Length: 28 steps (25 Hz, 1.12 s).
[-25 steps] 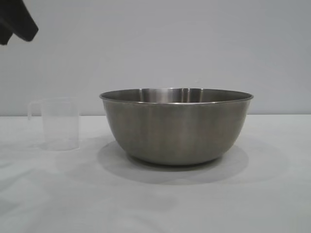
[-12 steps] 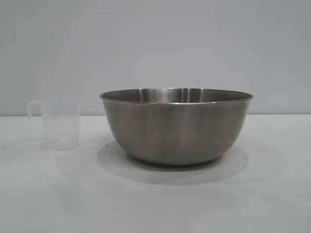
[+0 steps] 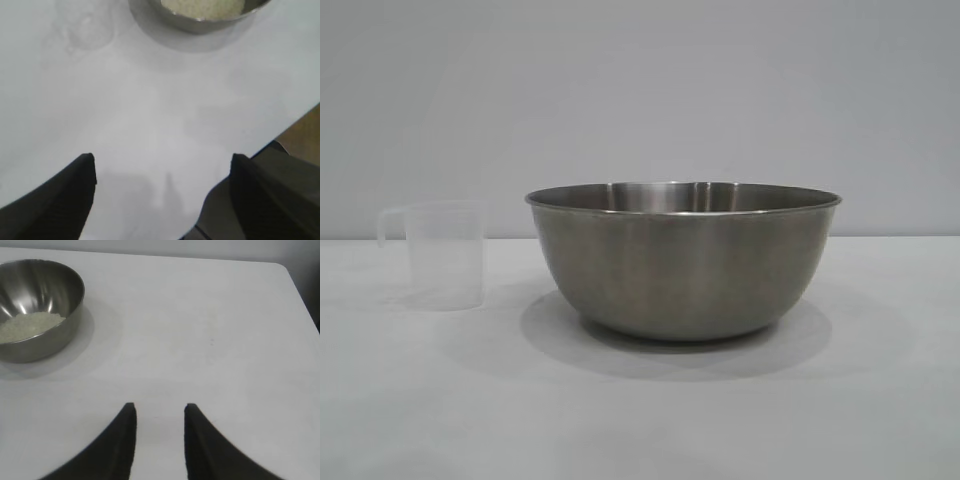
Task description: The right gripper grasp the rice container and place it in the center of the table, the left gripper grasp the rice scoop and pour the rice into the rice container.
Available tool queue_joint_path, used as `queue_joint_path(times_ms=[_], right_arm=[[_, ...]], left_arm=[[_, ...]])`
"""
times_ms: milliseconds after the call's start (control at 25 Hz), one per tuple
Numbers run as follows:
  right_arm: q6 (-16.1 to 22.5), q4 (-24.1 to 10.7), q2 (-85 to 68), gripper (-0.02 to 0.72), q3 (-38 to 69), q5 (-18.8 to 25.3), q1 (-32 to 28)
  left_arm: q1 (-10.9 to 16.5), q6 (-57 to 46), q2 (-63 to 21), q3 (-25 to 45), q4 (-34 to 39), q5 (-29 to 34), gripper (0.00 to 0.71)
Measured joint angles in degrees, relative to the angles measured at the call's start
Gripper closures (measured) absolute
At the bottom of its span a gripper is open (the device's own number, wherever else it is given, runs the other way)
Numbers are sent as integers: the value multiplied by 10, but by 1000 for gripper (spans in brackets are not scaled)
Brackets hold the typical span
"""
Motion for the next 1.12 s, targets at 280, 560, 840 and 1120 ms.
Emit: queue_joint_path(times_ms=[280,560,840,1120], right_arm=[[0,0,0,473,0,0,0],[0,0,0,473,0,0,0],[0,0,0,473,0,0,0],[0,0,0,473,0,0,0]], left_arm=[[0,-19,-108,83,34,19,219],[0,-34,-238,150,43,19,219],[0,-35,-326,154,55,16,219],[0,-35,-337,154,55,16,219]])
